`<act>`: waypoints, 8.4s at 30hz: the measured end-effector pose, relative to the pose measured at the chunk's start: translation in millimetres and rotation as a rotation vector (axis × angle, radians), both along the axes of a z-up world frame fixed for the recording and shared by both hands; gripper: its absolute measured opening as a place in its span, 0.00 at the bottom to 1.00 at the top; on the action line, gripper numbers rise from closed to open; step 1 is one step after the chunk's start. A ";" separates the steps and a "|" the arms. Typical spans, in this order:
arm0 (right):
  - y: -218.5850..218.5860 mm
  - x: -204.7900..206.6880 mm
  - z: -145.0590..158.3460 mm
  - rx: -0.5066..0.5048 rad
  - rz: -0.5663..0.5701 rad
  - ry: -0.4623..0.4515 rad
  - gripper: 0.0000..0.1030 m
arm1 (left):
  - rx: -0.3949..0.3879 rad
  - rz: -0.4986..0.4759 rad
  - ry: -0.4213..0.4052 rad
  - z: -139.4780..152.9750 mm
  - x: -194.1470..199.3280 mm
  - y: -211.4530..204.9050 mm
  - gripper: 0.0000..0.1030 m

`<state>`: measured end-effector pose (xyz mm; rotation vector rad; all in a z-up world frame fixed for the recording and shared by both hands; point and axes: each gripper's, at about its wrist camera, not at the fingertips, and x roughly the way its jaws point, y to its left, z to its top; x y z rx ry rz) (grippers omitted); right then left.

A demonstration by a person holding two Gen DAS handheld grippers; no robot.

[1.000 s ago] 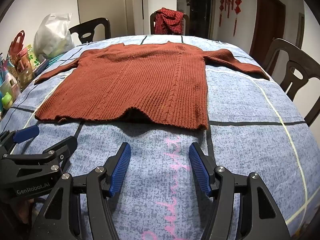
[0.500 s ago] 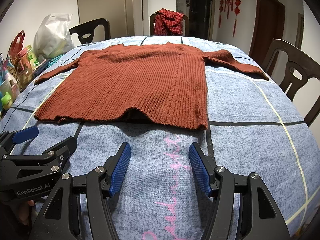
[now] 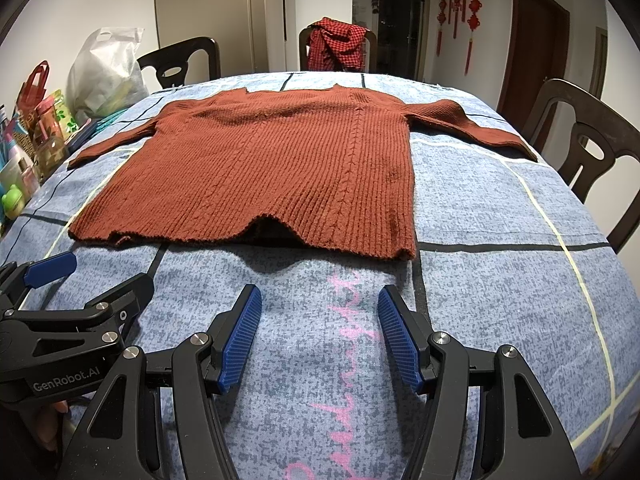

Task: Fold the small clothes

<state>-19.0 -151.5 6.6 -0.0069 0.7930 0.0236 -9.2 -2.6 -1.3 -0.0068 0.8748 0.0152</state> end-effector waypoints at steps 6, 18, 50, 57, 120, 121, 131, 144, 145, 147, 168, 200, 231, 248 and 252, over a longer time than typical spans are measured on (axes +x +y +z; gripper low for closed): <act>0.1 0.0 0.0 0.000 0.000 -0.001 0.59 | 0.000 0.000 0.000 -0.1 -0.1 0.1 0.99; 0.4 0.1 0.1 -0.001 -0.001 -0.001 0.59 | 0.000 0.000 0.001 -0.3 -0.7 0.5 0.99; 25.4 39.5 66.4 -0.011 0.277 -0.147 0.59 | -0.116 0.084 -0.070 51.9 25.8 95.7 0.98; 50.2 70.3 71.0 0.022 0.356 -0.128 0.59 | -0.076 0.129 -0.112 64.8 36.5 123.0 0.98; 339.5 253.4 23.8 0.032 0.985 0.039 0.05 | -0.083 0.446 -0.029 37.0 90.2 276.8 0.97; 332.5 257.0 27.4 0.059 0.967 0.039 0.05 | -0.086 0.441 -0.033 37.6 92.9 275.4 0.97; 264.0 285.3 54.8 0.259 0.783 0.032 0.05 | -0.160 0.358 -0.074 46.9 124.2 259.2 0.95; 184.1 298.7 67.2 0.300 0.571 -0.066 0.05 | -0.349 0.258 -0.015 41.8 188.9 236.3 0.88; 178.2 299.8 66.6 0.303 0.554 -0.070 0.05 | -0.348 0.253 -0.014 41.0 193.1 234.1 0.88; 166.2 302.9 64.8 0.312 0.525 -0.069 0.05 | -0.368 0.250 -0.002 39.7 201.6 231.3 0.88; 119.2 294.2 50.2 0.193 0.362 -0.127 0.05 | -0.279 0.250 0.087 27.3 261.0 201.0 0.83; 35.0 319.6 9.6 0.507 0.139 0.148 0.25 | -0.221 0.188 0.152 23.4 271.2 185.8 0.83; 40.8 276.6 35.2 0.198 0.129 -0.004 0.07 | -0.115 0.172 0.135 32.2 256.6 170.6 0.83; -19.6 230.8 30.0 0.140 0.083 0.014 0.16 | -0.165 0.053 0.080 53.0 207.2 118.9 0.83; -58.1 215.3 35.4 0.125 0.010 -0.012 0.20 | -0.183 -0.022 0.044 64.9 205.7 89.0 0.83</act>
